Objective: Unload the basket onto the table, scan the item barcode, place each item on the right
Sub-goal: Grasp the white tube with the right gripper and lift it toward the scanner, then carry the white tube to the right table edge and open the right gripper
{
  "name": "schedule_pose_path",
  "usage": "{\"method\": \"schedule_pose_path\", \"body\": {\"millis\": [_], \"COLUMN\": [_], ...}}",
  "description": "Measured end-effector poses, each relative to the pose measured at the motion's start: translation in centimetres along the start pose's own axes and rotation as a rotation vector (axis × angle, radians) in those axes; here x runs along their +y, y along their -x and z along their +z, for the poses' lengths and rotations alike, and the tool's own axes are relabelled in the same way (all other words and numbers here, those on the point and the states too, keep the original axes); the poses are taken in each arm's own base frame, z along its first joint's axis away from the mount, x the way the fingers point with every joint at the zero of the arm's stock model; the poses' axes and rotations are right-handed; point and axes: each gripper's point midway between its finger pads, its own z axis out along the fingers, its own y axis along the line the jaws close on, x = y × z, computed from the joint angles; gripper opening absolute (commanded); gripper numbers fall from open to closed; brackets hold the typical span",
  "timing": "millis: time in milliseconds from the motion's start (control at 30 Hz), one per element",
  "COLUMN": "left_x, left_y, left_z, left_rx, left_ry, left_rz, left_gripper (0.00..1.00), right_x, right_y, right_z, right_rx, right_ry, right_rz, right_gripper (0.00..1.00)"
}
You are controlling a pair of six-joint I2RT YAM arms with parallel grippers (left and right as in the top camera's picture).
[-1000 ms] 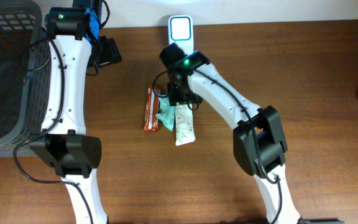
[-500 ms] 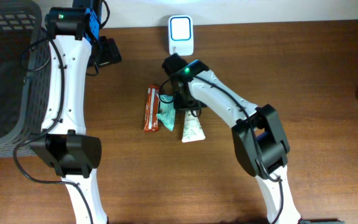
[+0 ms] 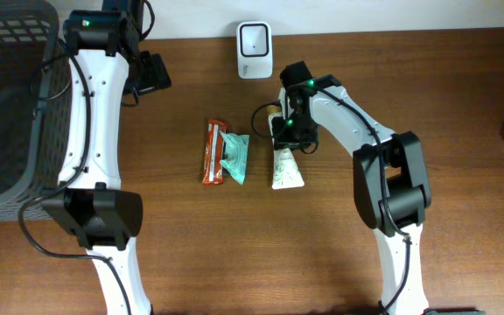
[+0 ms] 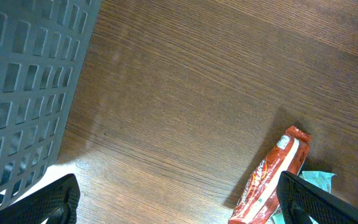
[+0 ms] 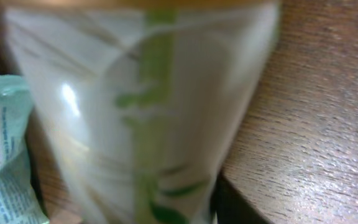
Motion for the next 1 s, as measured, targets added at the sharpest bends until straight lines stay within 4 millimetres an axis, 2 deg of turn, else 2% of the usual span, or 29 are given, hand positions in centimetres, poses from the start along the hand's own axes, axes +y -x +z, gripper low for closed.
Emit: {"method": "schedule_pose_path", "body": {"millis": [133,167,267,333,367,467,533,600,667,767,867,900,967,1000], "left_x": [0.0,0.0,0.0,0.0,0.0,0.0,0.0,0.0,0.0,0.0,0.0,0.0,0.0,0.0], "left_y": [0.0,0.0,0.0,0.0,0.0,0.0,0.0,0.0,0.0,0.0,0.0,0.0,0.0,0.0], "left_z": [0.0,0.0,0.0,0.0,0.0,0.0,0.0,0.0,0.0,0.0,0.0,0.0,0.0,0.0], "left_rx": [-0.001,0.000,0.000,0.000,0.000,-0.001,-0.001,-0.001,-0.001,-0.001,0.000,-0.001,0.000,0.000], "left_ry": [0.000,0.000,0.000,0.000,0.000,0.000,0.000,0.000,0.000,0.000,0.000,0.000,0.000,0.000], "left_rz": [0.000,0.000,0.000,0.000,0.000,0.000,0.000,0.000,0.000,0.000,0.000,0.000,0.000,0.000], "left_gripper": [0.99,0.99,0.99,0.99,0.99,0.99,0.99,0.99,0.99,0.99,0.99,0.99,0.99,0.99], "right_x": [0.2,0.4,2.6,4.7,5.5,6.8,6.8,6.5,5.6,4.3,-1.4,-4.6,-15.0,-19.2], "right_y": [0.3,1.0,7.2,13.3,15.7,20.0,21.6,22.6,23.0,23.2,22.6,22.2,19.8,17.9], "right_z": [-1.0,-1.4,-5.5,-9.3,-11.4,-14.8,-15.0,-14.0,-11.9,-12.2,-14.3,-15.6,-19.7,-20.7], "right_rx": [-0.009,-0.022,-0.241,-0.513,-0.634,-0.869,-0.949,-0.981,-0.967,-0.967,-0.916,-0.900,-0.861,-0.820], "right_ry": [-0.007,-0.012,0.021,0.066,0.074,0.098,0.095,0.092,0.067,0.049,0.016,-0.008,-0.115,-0.172], "right_rz": [0.006,0.003,-0.053,-0.117,-0.138,-0.175,-0.178,-0.177,-0.163,-0.133,0.012,0.078,0.285,0.373], "right_gripper": [0.04,0.04,0.04,0.04,0.04,0.04,0.04,0.04,0.04,0.04,0.04,0.04,0.04,0.04]}}
